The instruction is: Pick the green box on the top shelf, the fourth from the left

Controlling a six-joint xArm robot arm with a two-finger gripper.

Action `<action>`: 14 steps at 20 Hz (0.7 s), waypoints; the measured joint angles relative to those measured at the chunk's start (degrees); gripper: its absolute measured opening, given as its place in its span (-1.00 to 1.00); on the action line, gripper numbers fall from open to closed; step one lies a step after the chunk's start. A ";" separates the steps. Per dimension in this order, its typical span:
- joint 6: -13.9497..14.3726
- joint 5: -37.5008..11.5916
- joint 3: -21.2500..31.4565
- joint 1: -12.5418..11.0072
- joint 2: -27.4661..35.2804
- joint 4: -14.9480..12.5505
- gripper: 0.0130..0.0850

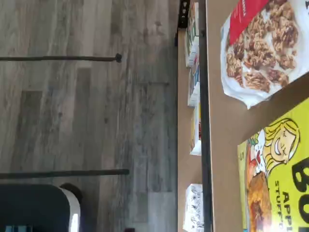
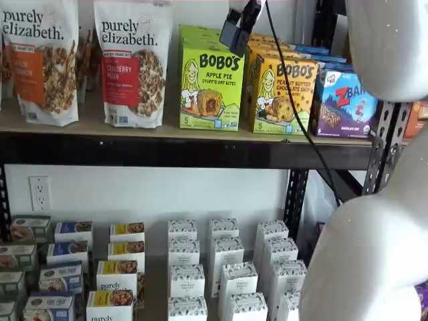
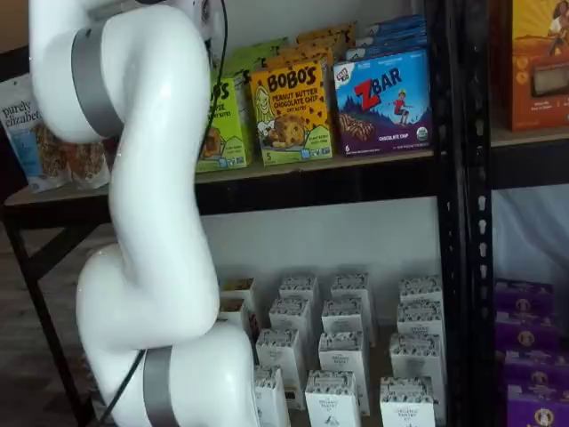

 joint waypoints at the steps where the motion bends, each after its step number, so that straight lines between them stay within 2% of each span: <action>1: 0.17 0.27 -0.41 0.48 0.19 -1.38 1.00; 2: 0.43 0.76 -1.12 1.38 0.54 -3.93 1.00; 4: 0.48 1.03 -1.37 1.70 0.72 -5.46 1.00; 9: 0.08 0.71 -1.09 1.19 0.75 -4.98 1.00; 14: -0.27 0.00 -1.30 0.33 1.17 -2.74 1.00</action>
